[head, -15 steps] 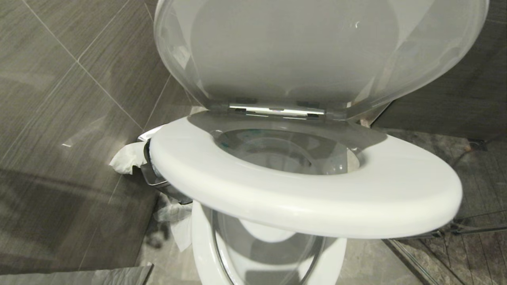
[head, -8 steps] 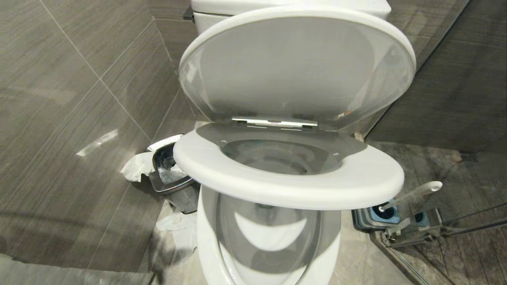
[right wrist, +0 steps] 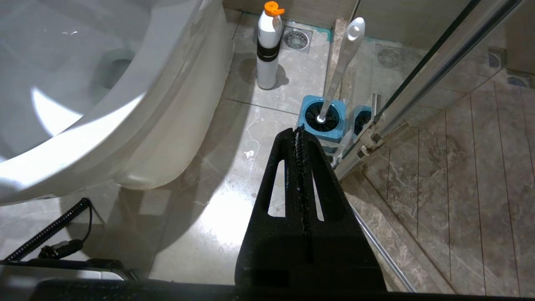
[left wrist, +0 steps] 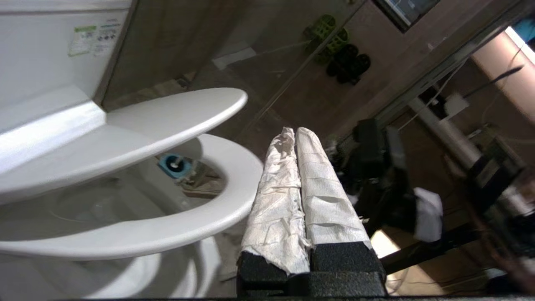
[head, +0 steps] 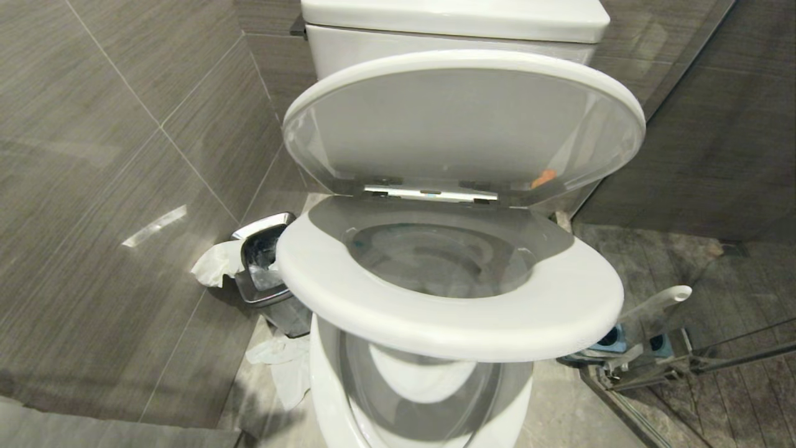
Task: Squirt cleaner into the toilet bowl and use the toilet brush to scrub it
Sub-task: Close the toilet lid
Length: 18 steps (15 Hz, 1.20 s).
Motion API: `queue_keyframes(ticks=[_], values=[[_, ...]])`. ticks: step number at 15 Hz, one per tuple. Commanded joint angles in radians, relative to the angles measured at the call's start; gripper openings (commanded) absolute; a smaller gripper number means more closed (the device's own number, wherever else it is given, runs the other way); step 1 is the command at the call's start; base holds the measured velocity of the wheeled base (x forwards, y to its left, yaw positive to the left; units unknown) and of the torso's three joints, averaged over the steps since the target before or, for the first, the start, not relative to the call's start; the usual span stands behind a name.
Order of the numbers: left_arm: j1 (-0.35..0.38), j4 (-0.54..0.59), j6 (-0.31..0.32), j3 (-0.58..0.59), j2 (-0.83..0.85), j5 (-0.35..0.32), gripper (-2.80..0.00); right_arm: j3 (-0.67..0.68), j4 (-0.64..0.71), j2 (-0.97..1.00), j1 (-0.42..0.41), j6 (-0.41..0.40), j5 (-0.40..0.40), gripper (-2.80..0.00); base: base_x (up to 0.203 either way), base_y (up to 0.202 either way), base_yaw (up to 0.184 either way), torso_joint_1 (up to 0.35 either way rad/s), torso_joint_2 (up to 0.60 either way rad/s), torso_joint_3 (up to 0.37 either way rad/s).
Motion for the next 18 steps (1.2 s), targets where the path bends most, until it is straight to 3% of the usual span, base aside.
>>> queue_keyframes(ticks=[1, 3, 4, 6, 7, 8, 10, 11, 13, 15, 17, 18], values=[[0.002, 0.038, -0.21, -0.086, -0.016, -0.008, -2.8, 0.0, 0.0, 0.001, 0.0, -0.001, 0.001, -2.8, 0.0, 0.0, 0.0, 0.0, 0.0, 0.0], [0.003, 0.084, -0.391, -0.146, 0.002, -0.008, -2.8, 0.0, 0.0, 0.001, 0.0, -0.001, 0.0, -2.8, 0.0, 0.0, 0.0, 0.0, 0.0, 0.0], [0.004, 0.118, -0.445, -0.167, 0.032, 0.024, -2.8, 0.0, 0.0, 0.001, 0.0, -0.001, 0.0, -2.8, 0.0, 0.0, 0.0, 0.0, 0.0, 0.0], [0.002, 0.27, -0.499, -0.243, 0.074, 0.237, -2.8, 0.0, 0.0, 0.001, 0.0, -0.001, 0.001, -2.8, 0.0, 0.0, 0.0, 0.0, 0.0, 0.0], [-0.006, 0.364, -0.503, -0.302, 0.091, 0.278, -2.8, 0.0, 0.0, 0.001, 0.0, -0.001, 0.001, -2.8, 0.0, 0.0, 0.0, 0.0, 0.0, 0.0], [-0.04, 0.422, -0.467, -0.341, 0.1, 0.294, -2.8, 0.0, 0.0, 0.001, 0.0, -0.001, 0.001, -2.8, 0.0, 0.0, 0.0, 0.0, 0.0, 0.0], [-0.059, 0.479, -0.271, -0.346, 0.104, 0.271, -2.8, 0.0, 0.0, 0.001, 0.0, -0.001, 0.0, -2.8, 0.0, 0.0, 0.0, 0.0, 0.0, 0.0], [-0.066, 0.565, -0.167, -0.357, 0.113, 0.264, -2.8, 0.0, 0.0, 0.001, 0.0, -0.001, 0.001, -2.8, 0.0, 0.0, 0.0, 0.0, 0.0, 0.0], [-0.147, 0.765, 0.056, -0.393, 0.122, 0.272, -2.8, 0.0, 0.0, 0.001, 0.0, -0.001, 0.001, -2.8, 0.0, 0.0, 0.0, 0.0, 0.0, 0.0], [-0.269, 0.965, 0.372, -0.4, 0.123, 0.323, -2.8, 0.0, 0.0, 0.001, 0.0, -0.001, 0.0, -2.8, 0.0, 0.0, 0.0, 0.0, 0.0, 0.0], [-0.47, 1.183, 0.751, -0.4, 0.128, 0.516, -2.8, 0.0, 0.0, 0.001, 0.0, -0.001, 0.001, -2.8, 0.0, 0.0, 0.0, 0.0, 0.0, 0.0], [-0.556, 1.293, 0.988, -0.396, 0.133, 0.662, -2.8, 0.0, 0.0, 0.001, 0.0, -0.001, 0.0, -2.8, 0.0, 0.0, 0.0, 0.0, 0.0, 0.0]])
